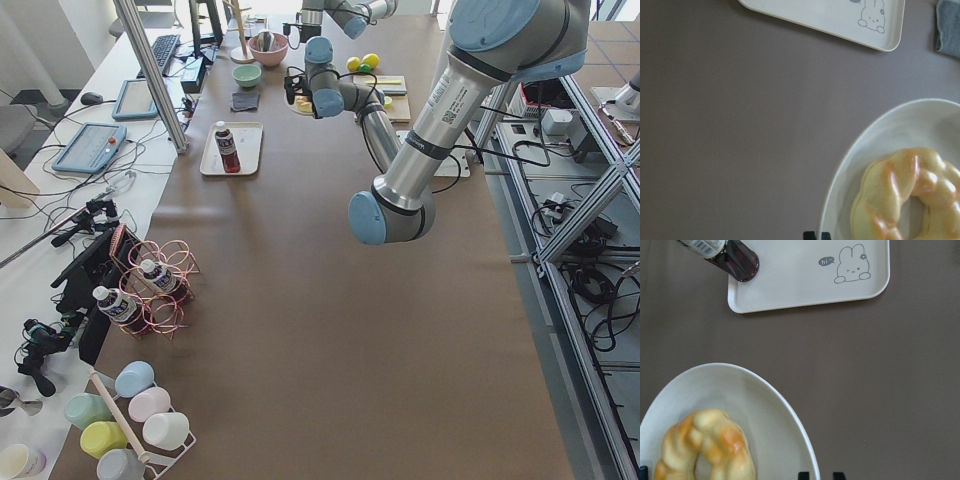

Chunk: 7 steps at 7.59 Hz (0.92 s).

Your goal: Place donut on tray

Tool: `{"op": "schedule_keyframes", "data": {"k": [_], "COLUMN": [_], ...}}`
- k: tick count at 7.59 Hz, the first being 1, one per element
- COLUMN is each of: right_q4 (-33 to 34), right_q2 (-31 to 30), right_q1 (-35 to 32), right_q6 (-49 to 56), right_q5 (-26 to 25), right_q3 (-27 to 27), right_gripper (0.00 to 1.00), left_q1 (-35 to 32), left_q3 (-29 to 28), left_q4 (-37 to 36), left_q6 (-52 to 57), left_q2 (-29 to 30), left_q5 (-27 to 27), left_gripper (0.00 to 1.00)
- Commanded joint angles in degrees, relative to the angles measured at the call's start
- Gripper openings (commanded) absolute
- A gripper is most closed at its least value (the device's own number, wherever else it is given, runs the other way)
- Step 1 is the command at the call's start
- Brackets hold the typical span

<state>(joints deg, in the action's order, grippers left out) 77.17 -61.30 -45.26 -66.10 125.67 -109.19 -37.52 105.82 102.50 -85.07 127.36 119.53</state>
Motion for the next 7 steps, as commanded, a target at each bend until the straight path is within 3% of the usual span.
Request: {"op": "schedule_keyframes", "data": {"k": [1, 2, 5, 6, 7], "right_q4": [0.00, -0.09, -0.09, -0.09, -0.09], "right_q2": [-0.14, -0.14, 0.21, 0.21, 0.21], "right_q1": [0.00, 0.00, 0.00, 0.00, 0.00], "right_q6": [0.01, 0.01, 0.01, -0.08, -0.17], "right_q5": [-0.16, -0.25, -0.51, -0.51, -0.43], "right_q3": [-0.15, -0.23, -0.41, -0.59, -0.76], "right_gripper": [0.14, 0.00, 0.00, 0.00, 0.00], "left_q1": [-0.09, -0.09, -0.18, -0.35, -0.36], "left_q3": [-0.09, -0.09, -0.18, -0.18, -0.09], "left_q4": [-0.02, -0.02, 1.03, 1.21, 1.30], "left_q6": [0.08, -0.01, -2.56, -2.56, -2.64], "left_q2": [0.17, 0.17, 0.26, 0.26, 0.34], "left_q5": [0.00, 0.00, -0.09, -0.09, -0.09], "left_gripper": [0.00, 0.00, 0.00, 0.25, 0.98]}}
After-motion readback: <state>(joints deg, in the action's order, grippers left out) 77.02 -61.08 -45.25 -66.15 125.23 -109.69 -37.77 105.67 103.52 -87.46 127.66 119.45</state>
